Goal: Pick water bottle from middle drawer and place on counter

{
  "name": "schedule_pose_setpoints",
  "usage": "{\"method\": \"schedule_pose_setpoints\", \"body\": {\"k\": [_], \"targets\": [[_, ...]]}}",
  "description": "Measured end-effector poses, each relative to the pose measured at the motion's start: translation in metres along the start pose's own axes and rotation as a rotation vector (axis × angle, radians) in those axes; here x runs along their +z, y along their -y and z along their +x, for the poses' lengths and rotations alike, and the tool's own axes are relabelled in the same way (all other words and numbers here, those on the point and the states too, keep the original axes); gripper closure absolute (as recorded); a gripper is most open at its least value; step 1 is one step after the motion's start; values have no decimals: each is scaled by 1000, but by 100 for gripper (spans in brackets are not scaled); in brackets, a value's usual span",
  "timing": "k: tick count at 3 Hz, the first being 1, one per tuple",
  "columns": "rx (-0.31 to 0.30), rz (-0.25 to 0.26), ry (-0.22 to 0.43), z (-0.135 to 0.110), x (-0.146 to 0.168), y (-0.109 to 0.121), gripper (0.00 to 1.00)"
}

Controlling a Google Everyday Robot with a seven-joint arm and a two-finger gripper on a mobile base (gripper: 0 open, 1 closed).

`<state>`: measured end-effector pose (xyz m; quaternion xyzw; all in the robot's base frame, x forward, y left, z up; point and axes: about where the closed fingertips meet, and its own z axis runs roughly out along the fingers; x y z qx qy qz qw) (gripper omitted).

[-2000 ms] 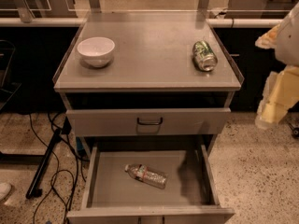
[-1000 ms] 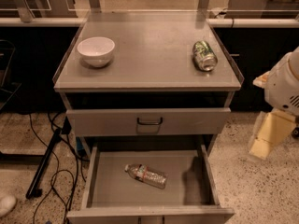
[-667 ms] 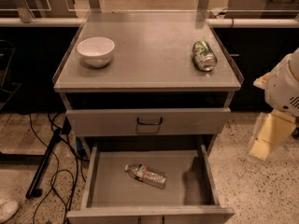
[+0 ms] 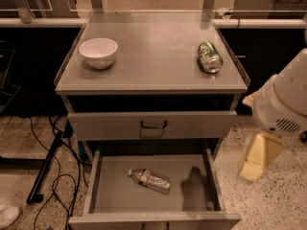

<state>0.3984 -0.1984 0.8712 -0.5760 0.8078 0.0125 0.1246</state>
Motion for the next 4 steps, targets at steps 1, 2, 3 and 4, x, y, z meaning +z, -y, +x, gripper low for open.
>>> {"method": "schedule_pose_setpoints", "body": {"k": [1,2,3,4], "targets": [[-39,-43,-12,-15,36,-17,0],[-58,-81,-38,-26,63,-29,0],[-46,-87,-33,-27,68,-30,0],[0,-102,-8,-30,82,-31,0]]}}
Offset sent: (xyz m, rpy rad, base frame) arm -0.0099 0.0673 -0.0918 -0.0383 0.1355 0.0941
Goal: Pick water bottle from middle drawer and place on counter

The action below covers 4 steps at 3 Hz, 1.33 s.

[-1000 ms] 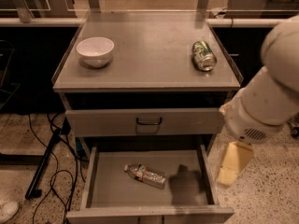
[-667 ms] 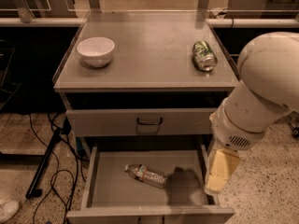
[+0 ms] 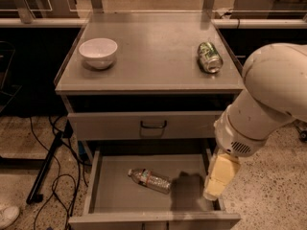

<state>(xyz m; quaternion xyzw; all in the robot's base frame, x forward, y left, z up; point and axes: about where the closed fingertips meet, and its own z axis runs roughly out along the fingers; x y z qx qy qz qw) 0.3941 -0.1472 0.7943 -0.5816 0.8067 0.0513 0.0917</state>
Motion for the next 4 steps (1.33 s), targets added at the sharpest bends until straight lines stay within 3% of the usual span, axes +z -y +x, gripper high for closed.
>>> {"method": "schedule_pose_setpoints", "body": {"k": [2,3,4], "targets": [[116,9,32,4,56,31,0],[116,9,31,4,56,31,0],[151,-20,25,-6,94,27,0]]}}
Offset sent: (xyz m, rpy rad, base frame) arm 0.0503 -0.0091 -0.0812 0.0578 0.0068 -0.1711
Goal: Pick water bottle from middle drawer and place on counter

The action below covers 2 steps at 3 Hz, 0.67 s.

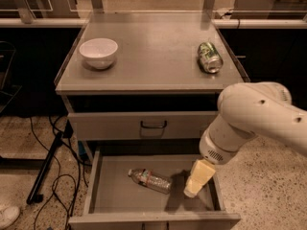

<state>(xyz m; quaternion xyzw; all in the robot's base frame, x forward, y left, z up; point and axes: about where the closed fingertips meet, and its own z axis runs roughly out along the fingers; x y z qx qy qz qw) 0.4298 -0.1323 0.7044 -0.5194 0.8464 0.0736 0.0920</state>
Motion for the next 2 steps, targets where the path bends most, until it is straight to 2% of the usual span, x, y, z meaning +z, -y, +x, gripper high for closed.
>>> {"method": "schedule_pose_setpoints", "body": {"k": [1,2], "targets": [[64,-7,-20,-12,55,11,0],[67,-12,-19,-13,58,10,0]]}}
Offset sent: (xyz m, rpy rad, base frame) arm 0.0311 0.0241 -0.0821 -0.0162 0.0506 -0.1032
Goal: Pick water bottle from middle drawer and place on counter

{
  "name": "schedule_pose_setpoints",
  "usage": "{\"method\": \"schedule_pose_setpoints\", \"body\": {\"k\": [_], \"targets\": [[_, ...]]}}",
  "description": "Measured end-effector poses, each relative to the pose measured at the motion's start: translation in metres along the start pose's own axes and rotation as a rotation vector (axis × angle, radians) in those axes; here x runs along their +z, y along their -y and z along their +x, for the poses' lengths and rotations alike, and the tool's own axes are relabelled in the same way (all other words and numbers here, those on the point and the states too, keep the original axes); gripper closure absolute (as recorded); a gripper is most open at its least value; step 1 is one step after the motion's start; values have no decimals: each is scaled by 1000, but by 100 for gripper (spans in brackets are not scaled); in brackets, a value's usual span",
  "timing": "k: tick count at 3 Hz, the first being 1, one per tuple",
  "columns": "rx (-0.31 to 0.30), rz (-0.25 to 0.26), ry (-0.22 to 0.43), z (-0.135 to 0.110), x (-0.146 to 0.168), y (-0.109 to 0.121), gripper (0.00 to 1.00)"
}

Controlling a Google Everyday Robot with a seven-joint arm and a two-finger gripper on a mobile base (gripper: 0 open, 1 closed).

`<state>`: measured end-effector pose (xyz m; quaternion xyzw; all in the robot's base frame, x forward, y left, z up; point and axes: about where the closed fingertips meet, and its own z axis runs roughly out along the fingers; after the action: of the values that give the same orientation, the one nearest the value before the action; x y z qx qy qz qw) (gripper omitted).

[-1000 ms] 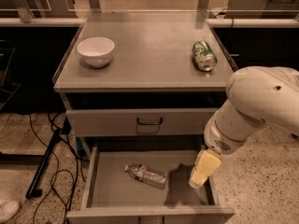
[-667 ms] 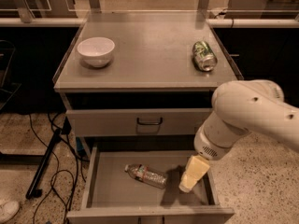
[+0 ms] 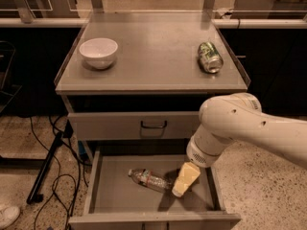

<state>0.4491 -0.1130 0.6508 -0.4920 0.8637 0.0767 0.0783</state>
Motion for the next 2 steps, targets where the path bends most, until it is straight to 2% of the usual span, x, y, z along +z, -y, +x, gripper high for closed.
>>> {"method": "schedule_pose_setpoints", "body": {"k": [1,2], "targets": [[-3,-8,1,-1,3,-2,0],[0,-44,14,-11,27,0,0]]}}
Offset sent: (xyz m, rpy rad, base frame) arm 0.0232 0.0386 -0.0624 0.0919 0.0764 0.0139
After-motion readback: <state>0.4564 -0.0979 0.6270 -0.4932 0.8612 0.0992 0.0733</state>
